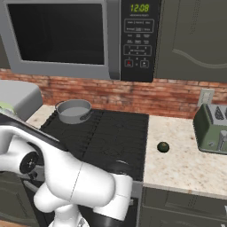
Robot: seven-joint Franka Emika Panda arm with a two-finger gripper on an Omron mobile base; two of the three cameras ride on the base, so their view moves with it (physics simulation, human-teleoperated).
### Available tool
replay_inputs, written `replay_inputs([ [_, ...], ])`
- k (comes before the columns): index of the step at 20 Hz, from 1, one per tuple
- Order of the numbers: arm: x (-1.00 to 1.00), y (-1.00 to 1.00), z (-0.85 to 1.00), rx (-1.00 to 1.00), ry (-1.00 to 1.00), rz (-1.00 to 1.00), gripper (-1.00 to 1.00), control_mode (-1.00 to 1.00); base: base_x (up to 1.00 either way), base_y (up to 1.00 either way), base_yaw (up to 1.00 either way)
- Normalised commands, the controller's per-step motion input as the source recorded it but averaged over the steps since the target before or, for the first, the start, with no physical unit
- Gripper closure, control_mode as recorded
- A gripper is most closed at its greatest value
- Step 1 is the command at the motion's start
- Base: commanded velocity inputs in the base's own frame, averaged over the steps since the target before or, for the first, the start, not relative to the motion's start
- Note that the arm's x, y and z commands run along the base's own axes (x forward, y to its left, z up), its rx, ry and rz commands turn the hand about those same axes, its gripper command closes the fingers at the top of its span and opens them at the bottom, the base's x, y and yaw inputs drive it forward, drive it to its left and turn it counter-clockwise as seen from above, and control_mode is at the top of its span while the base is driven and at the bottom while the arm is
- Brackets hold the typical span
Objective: Turn on the burner for the pot on the stove. Wait thirty seconds for the pot to heat up. Then add the squash to the pot.
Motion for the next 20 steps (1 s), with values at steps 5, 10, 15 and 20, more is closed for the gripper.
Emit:
replay_inputs([
  [5, 0.20, -0.12, 0.46, -0.28, 0.08, -0.09, -1.00, -1.00, 0.00, 0.00, 0.00],
  [10, 0.01, -0.63, 1.00, -0.20, 0.13, -0.16, -1.00, -1.00, 0.00, 0.00, 0.00],
  [15, 0.03, -0.77, 0.73, -0.21, 0.14, -0.26, -1.00, -1.00, 0.00, 0.00, 0.00],
  [20, 0.00, -0.53, 0.26, -0.40, 0.04, -0.35, -1.00, -1.00, 0.00, 0.00, 0.00],
])
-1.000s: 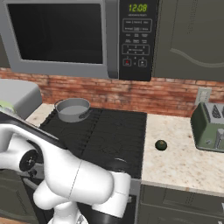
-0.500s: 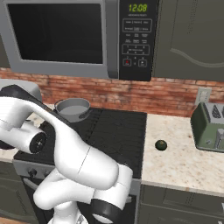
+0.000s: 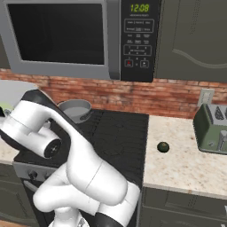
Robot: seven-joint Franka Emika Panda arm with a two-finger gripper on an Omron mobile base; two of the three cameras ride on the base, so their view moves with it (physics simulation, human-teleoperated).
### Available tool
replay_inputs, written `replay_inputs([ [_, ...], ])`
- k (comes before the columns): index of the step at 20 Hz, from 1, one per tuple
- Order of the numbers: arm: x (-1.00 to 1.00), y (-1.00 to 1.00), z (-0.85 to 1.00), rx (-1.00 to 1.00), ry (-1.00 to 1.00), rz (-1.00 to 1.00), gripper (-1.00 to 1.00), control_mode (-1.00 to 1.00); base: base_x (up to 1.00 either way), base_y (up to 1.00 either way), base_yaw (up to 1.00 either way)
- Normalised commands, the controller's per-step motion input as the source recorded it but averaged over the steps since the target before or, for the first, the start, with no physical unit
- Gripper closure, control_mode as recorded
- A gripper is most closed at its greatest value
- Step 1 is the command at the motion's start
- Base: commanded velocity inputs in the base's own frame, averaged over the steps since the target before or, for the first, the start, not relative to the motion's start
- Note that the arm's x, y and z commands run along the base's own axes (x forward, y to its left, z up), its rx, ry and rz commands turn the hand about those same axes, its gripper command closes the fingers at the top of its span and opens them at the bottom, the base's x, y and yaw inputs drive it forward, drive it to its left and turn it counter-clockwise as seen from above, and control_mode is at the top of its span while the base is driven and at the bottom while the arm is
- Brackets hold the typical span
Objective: Turn on the burner for the pot on the stove. Wait thirty seconds for the pot to heat up. Then add the squash to the pot.
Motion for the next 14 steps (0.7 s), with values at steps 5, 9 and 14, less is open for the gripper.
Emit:
replay_inputs([
  [5, 0.00, -0.63, 0.04, -0.43, 0.15, -0.43, -1.00, -1.00, 0.00, 0.00, 0.00],
  [9, 0.07, -0.68, 0.35, -0.43, 0.24, -0.42, -1.00, -1.00, 0.00, 0.00, 0.00],
  [14, 0.04, -0.74, 0.40, -0.33, 0.36, -0.53, -1.00, -1.00, 0.00, 0.00, 0.00],
])
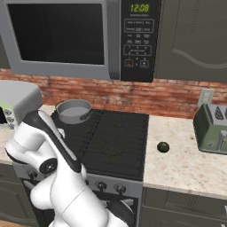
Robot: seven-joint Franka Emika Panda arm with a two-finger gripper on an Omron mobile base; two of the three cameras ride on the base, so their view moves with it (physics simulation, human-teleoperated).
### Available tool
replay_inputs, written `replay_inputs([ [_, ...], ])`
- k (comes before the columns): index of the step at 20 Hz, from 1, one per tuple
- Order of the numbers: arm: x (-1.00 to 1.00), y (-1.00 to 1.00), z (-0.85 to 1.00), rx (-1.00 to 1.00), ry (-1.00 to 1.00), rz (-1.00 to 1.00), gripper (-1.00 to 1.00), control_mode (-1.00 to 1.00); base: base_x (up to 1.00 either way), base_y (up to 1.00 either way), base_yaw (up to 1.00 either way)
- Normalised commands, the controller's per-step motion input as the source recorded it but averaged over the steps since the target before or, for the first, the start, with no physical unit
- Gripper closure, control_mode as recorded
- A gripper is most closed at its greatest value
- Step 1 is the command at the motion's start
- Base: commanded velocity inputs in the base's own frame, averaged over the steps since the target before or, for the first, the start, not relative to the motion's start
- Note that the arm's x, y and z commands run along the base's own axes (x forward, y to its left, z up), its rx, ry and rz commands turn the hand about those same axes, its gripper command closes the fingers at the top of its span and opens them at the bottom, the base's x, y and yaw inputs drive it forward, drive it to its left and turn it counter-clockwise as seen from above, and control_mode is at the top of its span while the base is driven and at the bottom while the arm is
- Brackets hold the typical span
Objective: Turn on the burner for the pot on the stove. Wait thirty seconds for the pot to heat up. Then add the squash to the pot.
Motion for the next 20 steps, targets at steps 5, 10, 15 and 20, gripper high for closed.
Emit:
replay_inputs([
  [5, 0.24, -0.75, 0.43, -0.30, 0.50, -0.59, -1.00, -1.00, 0.00, 0.00, 0.00],
  [10, 0.12, -0.46, 0.95, -0.15, 0.42, -0.31, -1.00, -1.00, 0.00, 0.00, 0.00],
  [15, 0.00, -0.79, 0.98, -0.02, 0.25, -0.20, -1.00, -1.00, 0.00, 0.00, 0.00],
  [20, -0.02, -0.87, 0.41, 0.02, 0.30, -0.18, -1.00, -1.00, 0.00, 0.00, 0.00],
])
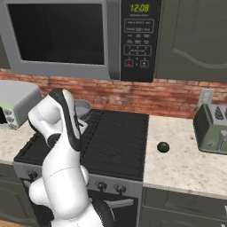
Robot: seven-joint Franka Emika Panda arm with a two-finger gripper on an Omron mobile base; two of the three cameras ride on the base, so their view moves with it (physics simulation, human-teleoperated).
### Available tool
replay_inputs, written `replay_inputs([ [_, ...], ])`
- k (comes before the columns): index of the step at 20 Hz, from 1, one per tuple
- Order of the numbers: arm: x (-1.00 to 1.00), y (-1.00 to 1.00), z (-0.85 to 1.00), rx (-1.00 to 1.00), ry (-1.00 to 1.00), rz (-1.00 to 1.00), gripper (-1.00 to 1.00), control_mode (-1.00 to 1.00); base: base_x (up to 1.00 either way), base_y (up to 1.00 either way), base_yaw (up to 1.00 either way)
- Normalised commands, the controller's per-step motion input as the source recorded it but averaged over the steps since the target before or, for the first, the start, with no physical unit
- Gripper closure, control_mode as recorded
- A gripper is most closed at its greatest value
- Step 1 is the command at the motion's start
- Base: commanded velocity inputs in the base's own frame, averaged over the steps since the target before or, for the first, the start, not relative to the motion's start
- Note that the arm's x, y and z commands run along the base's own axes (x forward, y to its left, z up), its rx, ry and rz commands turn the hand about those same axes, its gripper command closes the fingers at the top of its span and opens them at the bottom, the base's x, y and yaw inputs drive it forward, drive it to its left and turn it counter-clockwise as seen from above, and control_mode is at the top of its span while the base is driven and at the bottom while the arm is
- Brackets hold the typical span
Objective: Turn on the burner for the pot on the stove. Wait thirty seconds for the pot to heat up. Then add the squash to the pot.
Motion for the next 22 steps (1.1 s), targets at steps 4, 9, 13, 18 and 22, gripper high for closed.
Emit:
replay_inputs([
  [4, -0.03, -0.88, 0.00, 0.00, 0.35, -0.39, -1.00, -1.00, 0.00, 0.00, 0.00],
  [9, 0.00, -0.85, 0.07, 0.00, 0.39, -0.46, -1.00, -1.00, 0.00, 0.00, 0.00],
  [13, 0.00, -0.86, 0.20, -0.01, 0.43, -0.52, -1.00, -1.00, 0.00, 0.00, 0.00],
  [18, 0.00, -0.73, 0.31, -0.05, 0.36, -0.50, -1.00, -1.00, 0.00, 0.00, 0.00],
  [22, 0.00, -0.70, 0.36, -0.04, 0.31, -0.43, -1.00, -1.00, 0.00, 0.00, 0.00],
])
